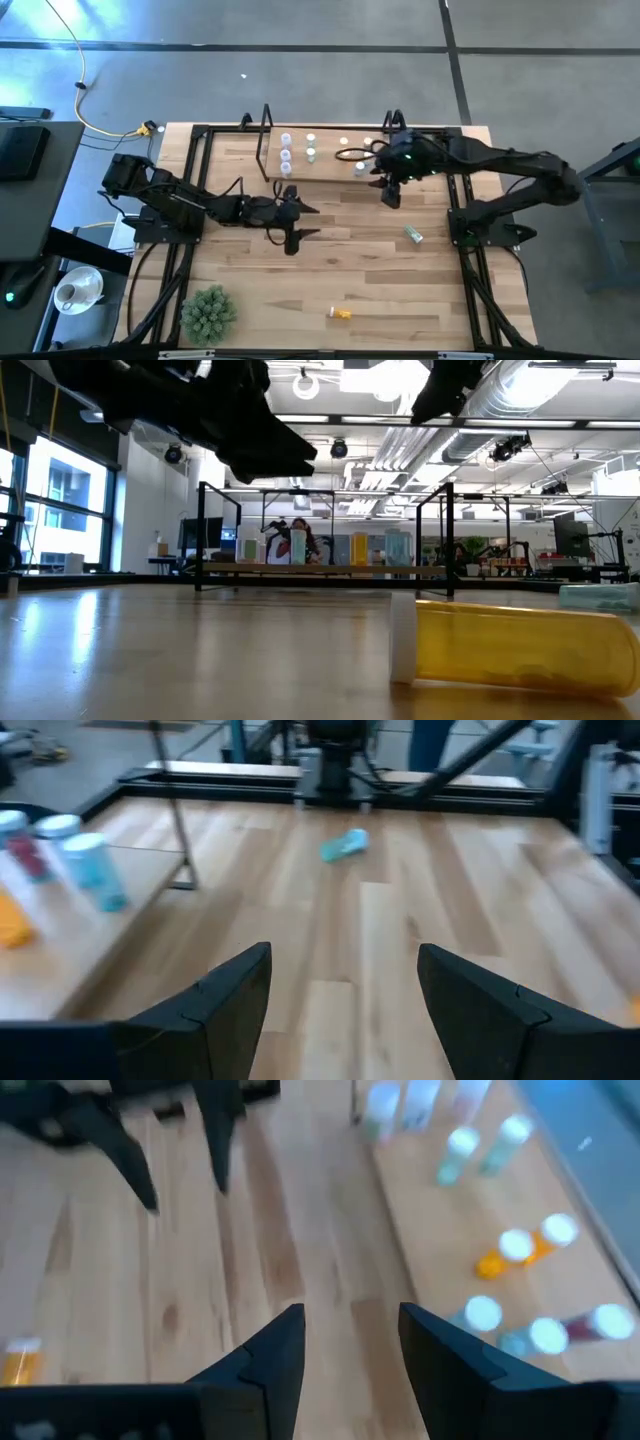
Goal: Pick and place medicine bottles onto shelf by color
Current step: Put the blue pill bottle on the shelf aligned with the other blue pill bottles
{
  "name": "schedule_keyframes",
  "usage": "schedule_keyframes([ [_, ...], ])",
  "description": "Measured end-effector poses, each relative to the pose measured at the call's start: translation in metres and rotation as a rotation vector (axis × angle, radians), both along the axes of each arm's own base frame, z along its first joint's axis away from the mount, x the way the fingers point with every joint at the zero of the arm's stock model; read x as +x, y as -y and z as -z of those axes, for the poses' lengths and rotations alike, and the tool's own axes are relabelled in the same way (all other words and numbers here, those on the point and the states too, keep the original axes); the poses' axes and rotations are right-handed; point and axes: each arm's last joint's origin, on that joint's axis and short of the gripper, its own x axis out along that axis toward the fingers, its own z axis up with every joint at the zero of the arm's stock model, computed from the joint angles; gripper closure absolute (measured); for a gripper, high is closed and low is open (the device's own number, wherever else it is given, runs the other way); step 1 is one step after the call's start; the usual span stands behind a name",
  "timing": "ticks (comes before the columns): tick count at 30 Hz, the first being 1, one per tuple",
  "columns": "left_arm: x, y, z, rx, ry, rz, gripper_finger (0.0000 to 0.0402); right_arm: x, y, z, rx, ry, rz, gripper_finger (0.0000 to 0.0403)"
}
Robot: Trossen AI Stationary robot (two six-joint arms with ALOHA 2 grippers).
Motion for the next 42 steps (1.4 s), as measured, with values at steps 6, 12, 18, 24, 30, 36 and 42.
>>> schedule_keyframes([
  [6, 0.003, -0.022, -0.006, 0.044, -0.001, -0.059, 0.0159, -0.018, -0.015, 0.007, -0.083, 0.193, 0.072, 0.0249],
  [12, 0.007, -0.039, -0.015, 0.158, -0.009, -0.117, 0.0159, -0.028, -0.025, 0.027, -0.128, 0.295, 0.115, 0.0249],
  [18, 0.011, -0.053, -0.029, 0.191, 0.020, -0.187, 0.0159, -0.031, -0.030, 0.052, -0.115, 0.309, 0.184, 0.0249],
  [24, 0.019, -0.066, -0.048, 0.227, 0.011, -0.209, 0.0159, -0.032, -0.034, 0.069, -0.133, 0.300, 0.234, 0.0249],
  [30, 0.041, -0.082, -0.061, 0.252, -0.043, -0.230, 0.0159, -0.033, -0.037, 0.068, -0.187, 0.318, 0.292, 0.0249],
  [36, 0.073, -0.094, -0.042, 0.253, -0.121, -0.240, 0.0159, -0.036, -0.038, 0.068, -0.237, 0.300, 0.340, 0.0249],
  [42, 0.099, -0.103, -0.015, 0.277, -0.202, -0.338, 0.0159, -0.039, -0.038, 0.073, -0.226, 0.248, 0.349, 0.0249],
])
